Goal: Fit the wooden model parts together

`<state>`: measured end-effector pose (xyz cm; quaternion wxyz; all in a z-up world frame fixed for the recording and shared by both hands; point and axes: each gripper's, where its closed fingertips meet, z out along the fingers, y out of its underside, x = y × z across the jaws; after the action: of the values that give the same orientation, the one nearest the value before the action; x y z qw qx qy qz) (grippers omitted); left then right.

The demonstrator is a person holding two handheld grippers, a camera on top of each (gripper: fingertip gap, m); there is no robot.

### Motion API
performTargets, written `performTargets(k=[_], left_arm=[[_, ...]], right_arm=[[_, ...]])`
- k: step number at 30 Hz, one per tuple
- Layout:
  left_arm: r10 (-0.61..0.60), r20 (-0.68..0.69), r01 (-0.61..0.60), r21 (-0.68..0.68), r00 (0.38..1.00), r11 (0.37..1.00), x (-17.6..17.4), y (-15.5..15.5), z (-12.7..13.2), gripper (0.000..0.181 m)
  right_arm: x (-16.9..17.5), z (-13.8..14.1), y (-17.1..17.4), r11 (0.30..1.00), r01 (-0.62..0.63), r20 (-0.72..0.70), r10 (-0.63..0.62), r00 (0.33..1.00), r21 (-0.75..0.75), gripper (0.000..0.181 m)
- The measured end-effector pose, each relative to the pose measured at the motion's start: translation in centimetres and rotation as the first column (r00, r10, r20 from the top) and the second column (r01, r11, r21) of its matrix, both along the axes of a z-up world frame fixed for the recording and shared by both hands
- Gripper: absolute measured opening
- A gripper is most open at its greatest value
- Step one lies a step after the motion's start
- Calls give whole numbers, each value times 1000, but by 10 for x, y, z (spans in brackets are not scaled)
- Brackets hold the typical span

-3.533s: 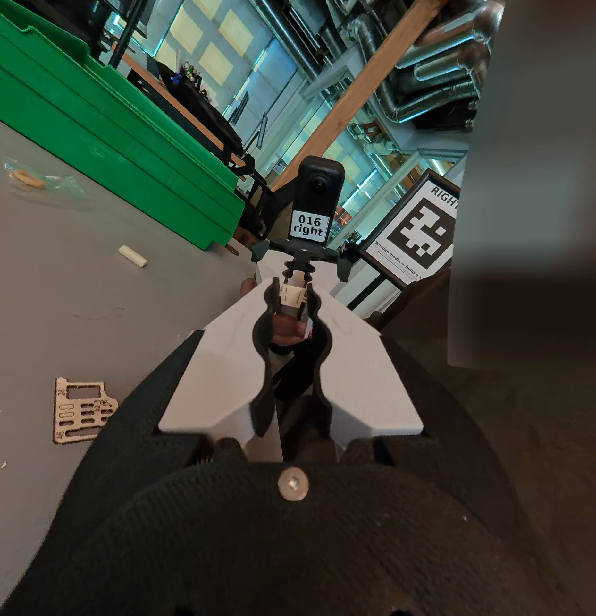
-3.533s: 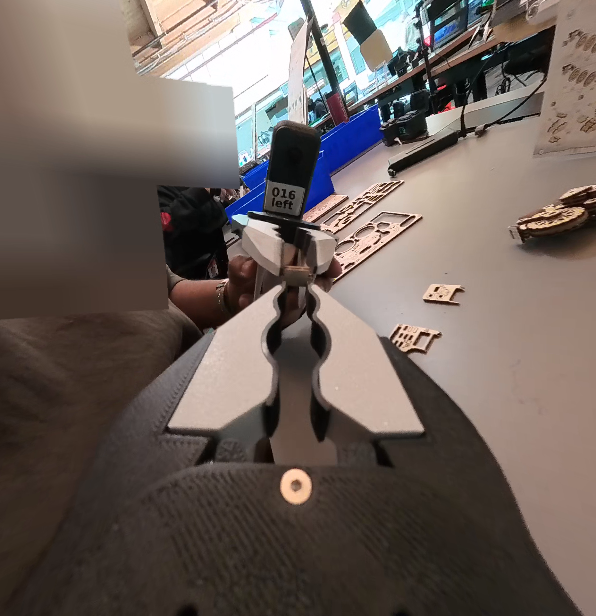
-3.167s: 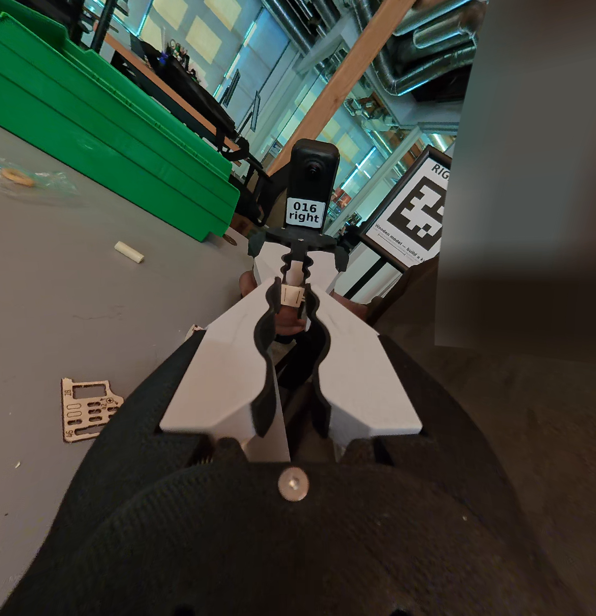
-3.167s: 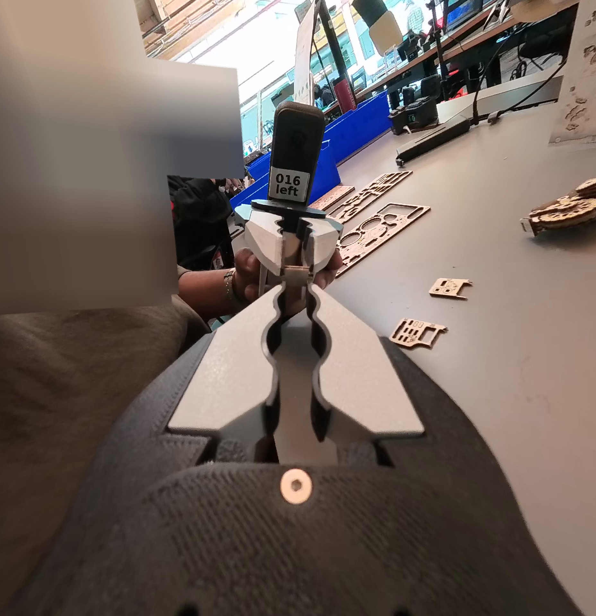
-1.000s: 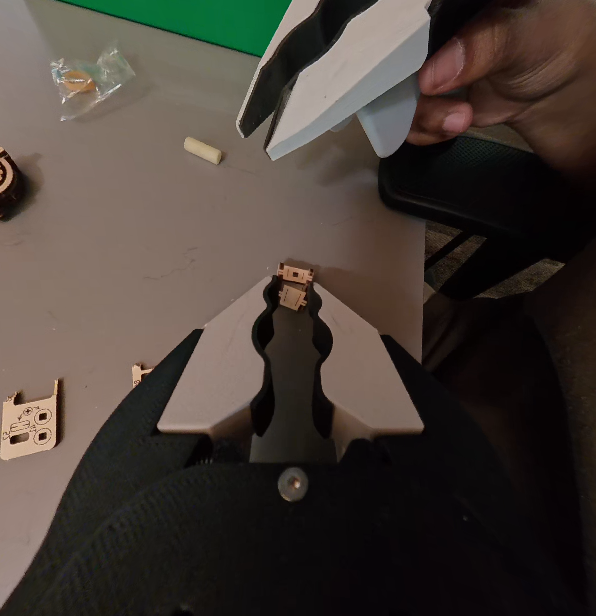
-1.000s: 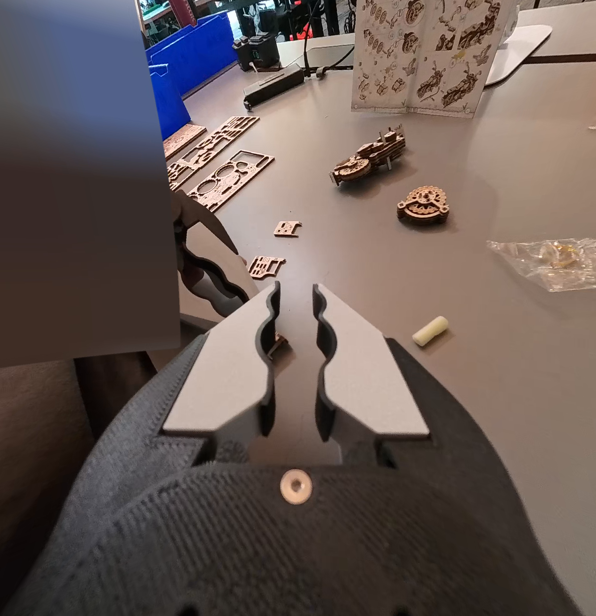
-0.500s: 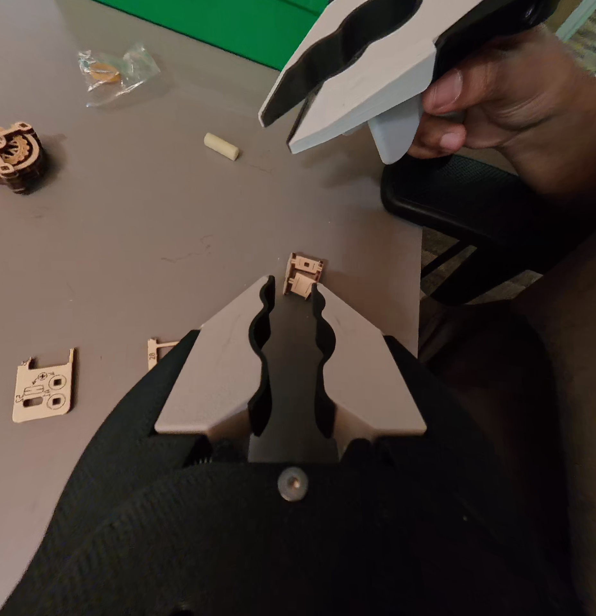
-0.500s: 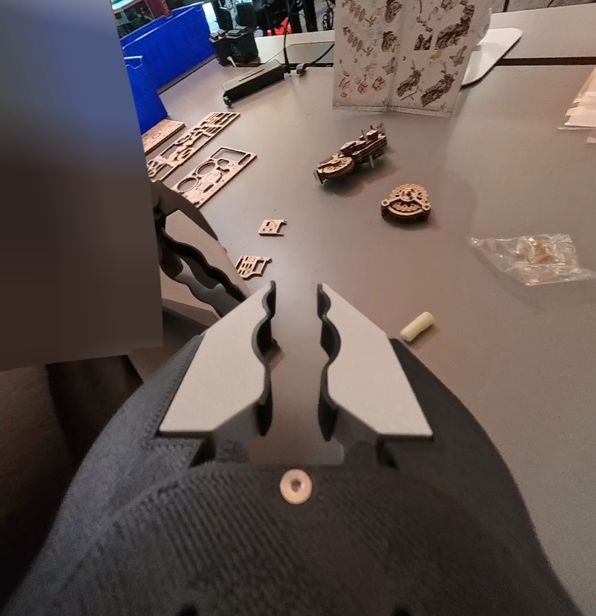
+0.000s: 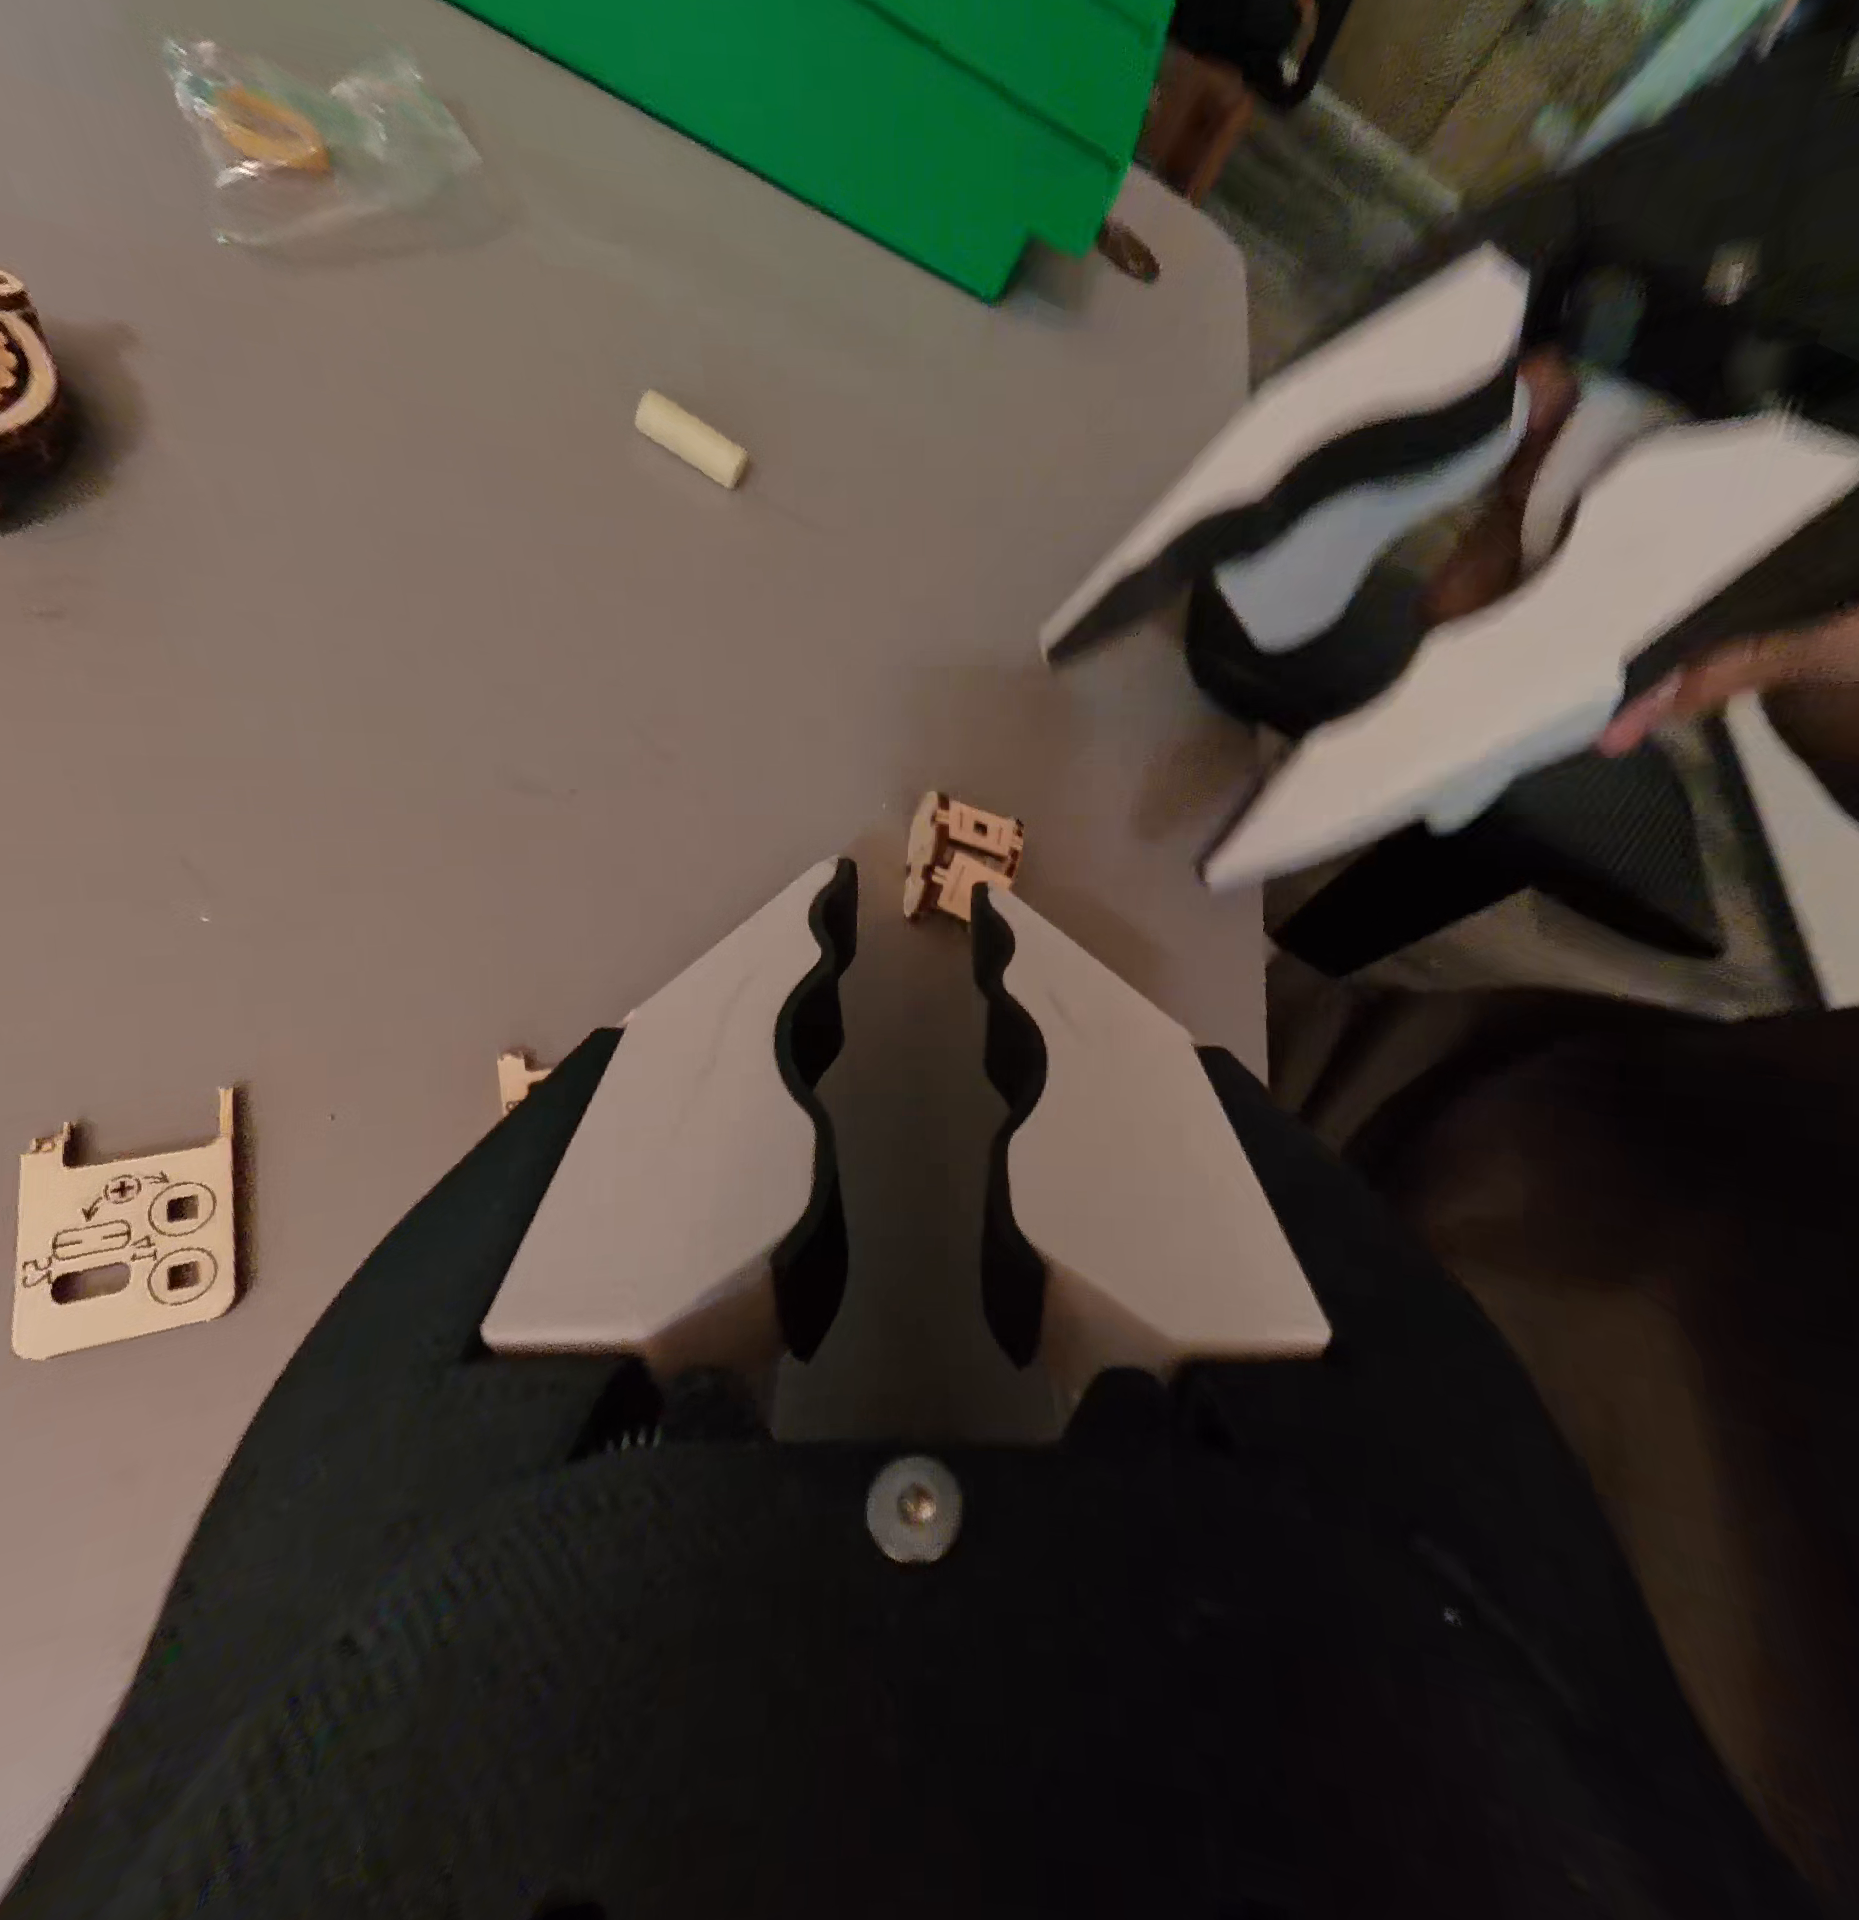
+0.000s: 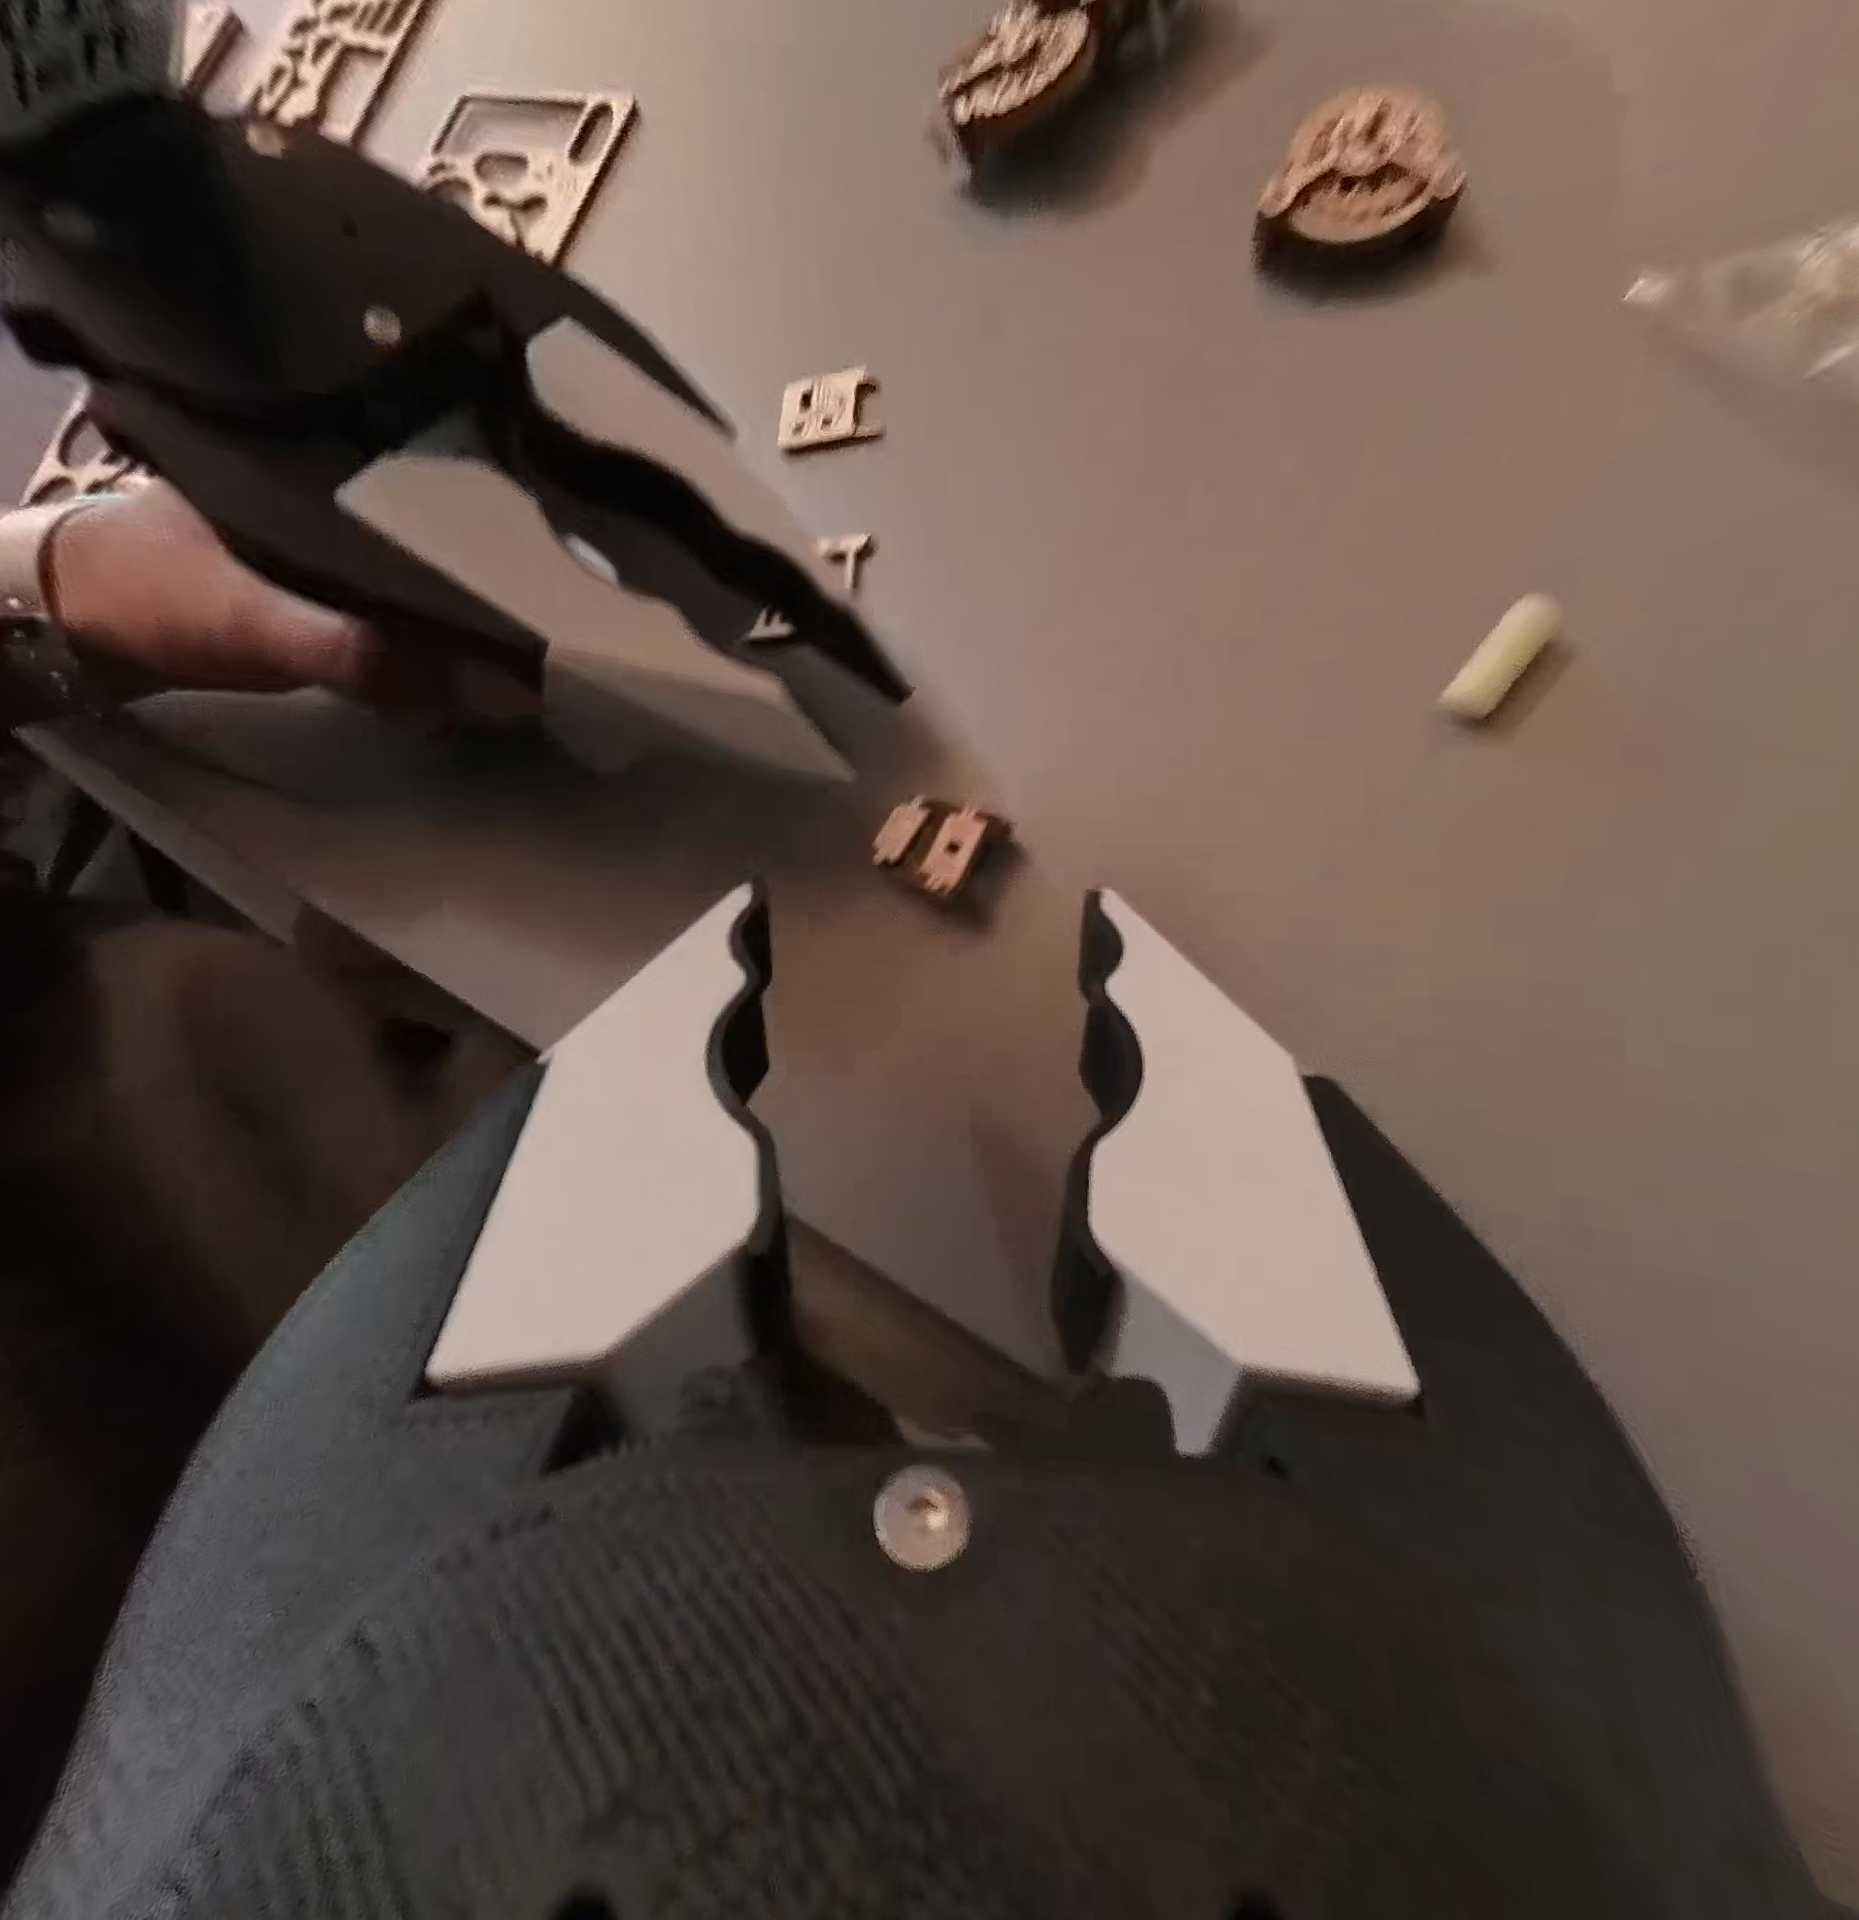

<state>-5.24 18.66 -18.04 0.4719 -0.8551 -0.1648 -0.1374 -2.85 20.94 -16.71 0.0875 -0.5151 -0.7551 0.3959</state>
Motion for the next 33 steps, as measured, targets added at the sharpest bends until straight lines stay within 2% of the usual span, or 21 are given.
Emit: performTargets(k=[1,5,7,8,11,15,18,22,29,33], left_arm=[[15,24,-16,21,1000,1000,-2,0,2,20],[76,84,-81,54,994,995,-13,-3,5,19],[102,118,-110,62,988,992,-17,-4,5,18],[112,129,-121,67,985,990,-19,-5,6,18],[116,134,-125,63,984,990,-20,-5,5,17],[95,118,-101,41,988,994,-15,-1,2,16],[70,141,-76,37,988,996,-9,3,1,16],[59,205,-68,36,977,997,-7,9,-2,13],[82,322,-116,89,943,989,-16,6,3,13],[85,323,-119,86,943,989,-16,5,3,14]], right_arm=[[5,-5,-6,1000,8,15,-8,1000,-12,60],[0,-24,-13,993,115,6,-115,993,-22,68],[-9,-28,2,975,218,-25,-217,976,50,61],[-11,-25,3,971,235,-47,-233,971,39,56],[-3,-24,-9,979,205,-14,-205,979,-20,55],[8,-31,-12,986,158,13,-159,987,54,52],[11,-27,-22,987,157,34,-156,987,-36,51],[4,-26,-23,973,194,33,-192,981,-127,47],[-3,-26,-27,975,177,15,-176,984,-137,48],[-8,-25,-29,974,168,22,-167,986,-154,48]])
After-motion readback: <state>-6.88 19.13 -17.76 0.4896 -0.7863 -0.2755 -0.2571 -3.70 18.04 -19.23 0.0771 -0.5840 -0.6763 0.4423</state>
